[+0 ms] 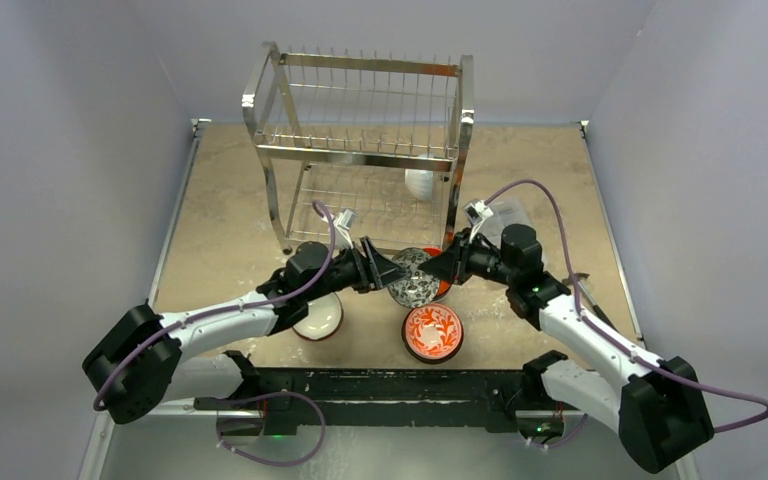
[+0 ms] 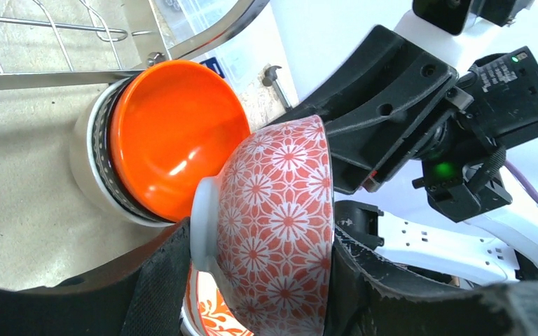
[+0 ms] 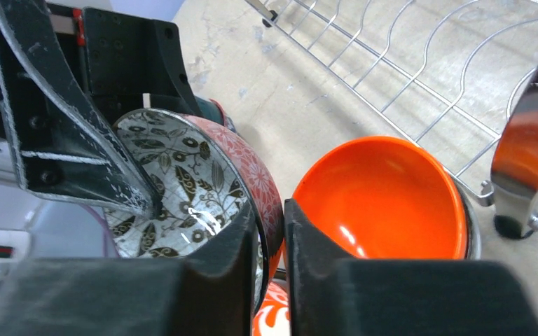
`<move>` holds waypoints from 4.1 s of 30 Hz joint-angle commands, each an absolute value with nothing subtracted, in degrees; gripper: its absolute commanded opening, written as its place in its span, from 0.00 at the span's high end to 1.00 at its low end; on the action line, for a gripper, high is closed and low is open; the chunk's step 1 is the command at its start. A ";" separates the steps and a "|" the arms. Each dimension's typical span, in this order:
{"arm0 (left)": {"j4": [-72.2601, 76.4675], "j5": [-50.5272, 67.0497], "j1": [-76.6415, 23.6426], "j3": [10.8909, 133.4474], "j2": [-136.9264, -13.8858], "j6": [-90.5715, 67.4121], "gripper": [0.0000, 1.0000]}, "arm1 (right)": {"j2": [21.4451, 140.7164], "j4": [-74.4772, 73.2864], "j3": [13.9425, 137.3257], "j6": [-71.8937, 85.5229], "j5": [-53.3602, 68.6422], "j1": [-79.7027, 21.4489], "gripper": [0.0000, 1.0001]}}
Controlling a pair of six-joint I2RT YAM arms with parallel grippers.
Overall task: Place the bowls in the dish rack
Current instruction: Adjust the bowl.
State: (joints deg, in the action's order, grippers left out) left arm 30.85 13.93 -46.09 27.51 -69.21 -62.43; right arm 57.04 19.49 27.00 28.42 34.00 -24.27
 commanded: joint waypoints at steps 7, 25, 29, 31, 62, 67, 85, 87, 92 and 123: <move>26.27 16.52 -46.04 29.96 -66.79 -58.39 0.48 | 56.85 19.51 30.20 27.38 32.11 -23.99 1.00; 23.08 13.23 -49.33 29.72 -67.47 -57.12 0.22 | 55.64 17.31 30.76 26.78 33.04 -23.99 1.00; 26.61 13.61 -50.15 30.29 -69.14 -58.19 0.23 | 55.68 17.24 30.71 26.81 33.20 -24.01 1.00; 27.57 13.88 -50.35 30.81 -69.75 -58.47 0.24 | 55.69 17.35 30.52 26.84 33.28 -23.99 1.00; 32.03 16.24 -50.47 31.33 -73.02 -61.52 0.25 | 56.63 17.93 30.65 27.34 32.96 -23.99 1.00; 33.72 16.92 -50.45 31.48 -73.34 -61.72 0.27 | 56.79 18.01 30.66 27.29 32.95 -24.04 1.00; 35.42 17.18 -49.31 30.39 -73.30 -62.39 0.89 | 55.81 17.28 31.36 26.25 31.94 -23.99 0.39; 34.88 17.14 -48.53 30.07 -72.76 -62.29 0.95 | 55.51 17.08 31.24 26.14 31.56 -24.04 0.34; 34.01 17.14 -46.78 29.48 -71.41 -61.87 1.00 | 55.65 16.40 31.54 25.72 31.14 -24.04 0.29; 33.35 10.41 -33.36 34.84 -75.95 -50.99 1.00 | 50.51 10.34 31.20 25.46 23.24 -24.00 0.02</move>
State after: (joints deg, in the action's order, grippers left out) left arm 26.26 13.02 -35.18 30.50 -73.67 -54.78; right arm 51.33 11.92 29.04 26.30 24.91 -23.94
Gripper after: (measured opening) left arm 0.607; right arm 0.977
